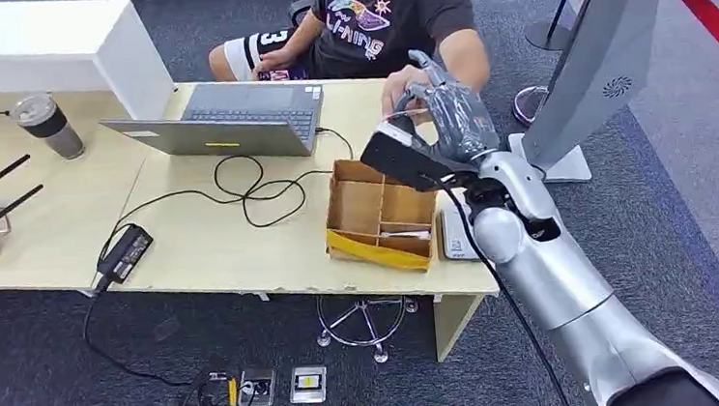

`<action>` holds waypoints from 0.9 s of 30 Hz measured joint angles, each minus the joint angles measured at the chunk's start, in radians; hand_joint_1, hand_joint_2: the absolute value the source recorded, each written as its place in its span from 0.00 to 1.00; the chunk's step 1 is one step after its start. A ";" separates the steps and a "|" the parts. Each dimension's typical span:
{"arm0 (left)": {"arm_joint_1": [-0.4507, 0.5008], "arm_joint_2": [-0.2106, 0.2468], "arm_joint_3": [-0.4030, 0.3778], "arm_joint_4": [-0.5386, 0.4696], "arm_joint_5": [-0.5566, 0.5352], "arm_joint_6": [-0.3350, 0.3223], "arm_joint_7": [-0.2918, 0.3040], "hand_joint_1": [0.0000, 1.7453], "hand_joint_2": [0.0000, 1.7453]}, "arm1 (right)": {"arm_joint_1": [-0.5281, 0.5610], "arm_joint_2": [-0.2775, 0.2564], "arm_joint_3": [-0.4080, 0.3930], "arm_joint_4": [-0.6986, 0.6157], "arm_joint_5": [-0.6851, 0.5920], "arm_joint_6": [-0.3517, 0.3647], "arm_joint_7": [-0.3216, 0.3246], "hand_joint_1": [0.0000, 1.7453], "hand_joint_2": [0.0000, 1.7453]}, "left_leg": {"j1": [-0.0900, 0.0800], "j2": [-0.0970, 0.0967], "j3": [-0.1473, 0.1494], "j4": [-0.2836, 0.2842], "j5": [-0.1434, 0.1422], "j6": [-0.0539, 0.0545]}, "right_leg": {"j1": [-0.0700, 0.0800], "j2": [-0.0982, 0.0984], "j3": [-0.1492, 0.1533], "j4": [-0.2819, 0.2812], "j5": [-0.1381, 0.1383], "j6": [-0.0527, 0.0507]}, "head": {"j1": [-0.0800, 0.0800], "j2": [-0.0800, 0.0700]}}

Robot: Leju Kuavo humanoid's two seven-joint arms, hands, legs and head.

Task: Pass the card to the sensor for recognition and then transmit it.

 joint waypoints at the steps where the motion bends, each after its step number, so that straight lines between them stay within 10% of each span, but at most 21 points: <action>1: 0.000 0.000 0.000 0.000 0.000 0.000 0.000 0.00 1.00 | 0.000 0.000 0.000 0.000 -0.001 -0.001 0.000 1.00 1.00 | 0.000 0.000 0.000 0.000 0.000 0.000 | 0.000 0.000 0.000 0.000 0.000 0.000 | 0.000 0.000; 27: 0.000 0.000 0.000 0.000 0.005 0.003 0.000 0.00 1.00 | 0.000 -0.001 0.000 0.000 -0.001 -0.012 0.009 1.00 1.00 | 0.000 0.000 0.000 0.000 0.000 0.000 | 0.000 0.000 0.000 0.000 0.000 0.000 | 0.000 0.000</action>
